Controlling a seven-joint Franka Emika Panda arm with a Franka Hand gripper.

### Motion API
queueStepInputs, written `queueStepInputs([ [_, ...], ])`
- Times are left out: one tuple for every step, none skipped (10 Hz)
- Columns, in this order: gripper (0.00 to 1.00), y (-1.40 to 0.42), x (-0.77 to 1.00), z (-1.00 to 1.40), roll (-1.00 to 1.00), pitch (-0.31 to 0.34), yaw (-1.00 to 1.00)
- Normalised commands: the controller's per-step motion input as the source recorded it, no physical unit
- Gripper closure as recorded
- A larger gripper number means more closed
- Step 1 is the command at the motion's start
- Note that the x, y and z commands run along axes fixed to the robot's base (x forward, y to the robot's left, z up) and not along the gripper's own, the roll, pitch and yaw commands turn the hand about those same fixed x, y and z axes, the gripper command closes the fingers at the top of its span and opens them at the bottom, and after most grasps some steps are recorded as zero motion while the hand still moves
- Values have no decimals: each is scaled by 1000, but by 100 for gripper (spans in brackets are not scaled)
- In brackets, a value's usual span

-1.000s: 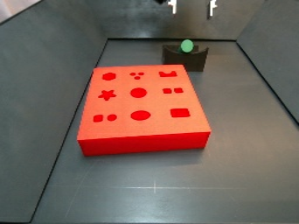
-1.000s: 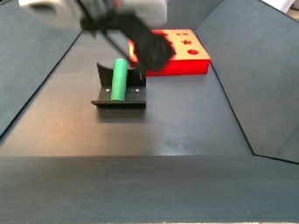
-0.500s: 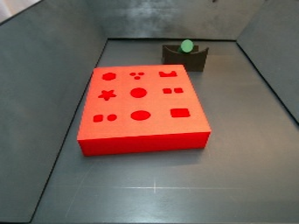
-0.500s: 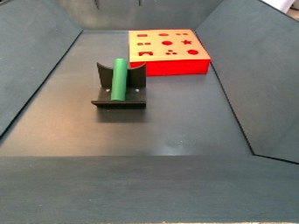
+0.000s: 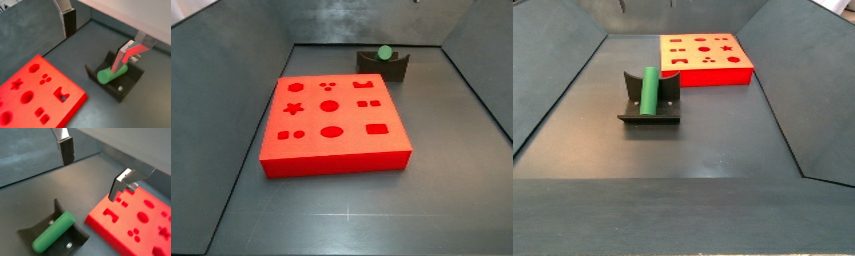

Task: Pick up the round object. Move up. Place the round object on the fixture. Regrasp the round object. Move to above the board. Insert the round object.
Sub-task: Regrasp the round object.

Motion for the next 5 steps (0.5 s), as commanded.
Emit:
queueStepInputs([
  [0,-23,-17,2,1000,12,26],
  [0,-21,-14,-1,1000,8,27],
  [0,-19,-15,1,1000,7,29],
  [0,-21,-11,10,1000,11,30],
  [0,-20,-7,13,1000,13,31],
])
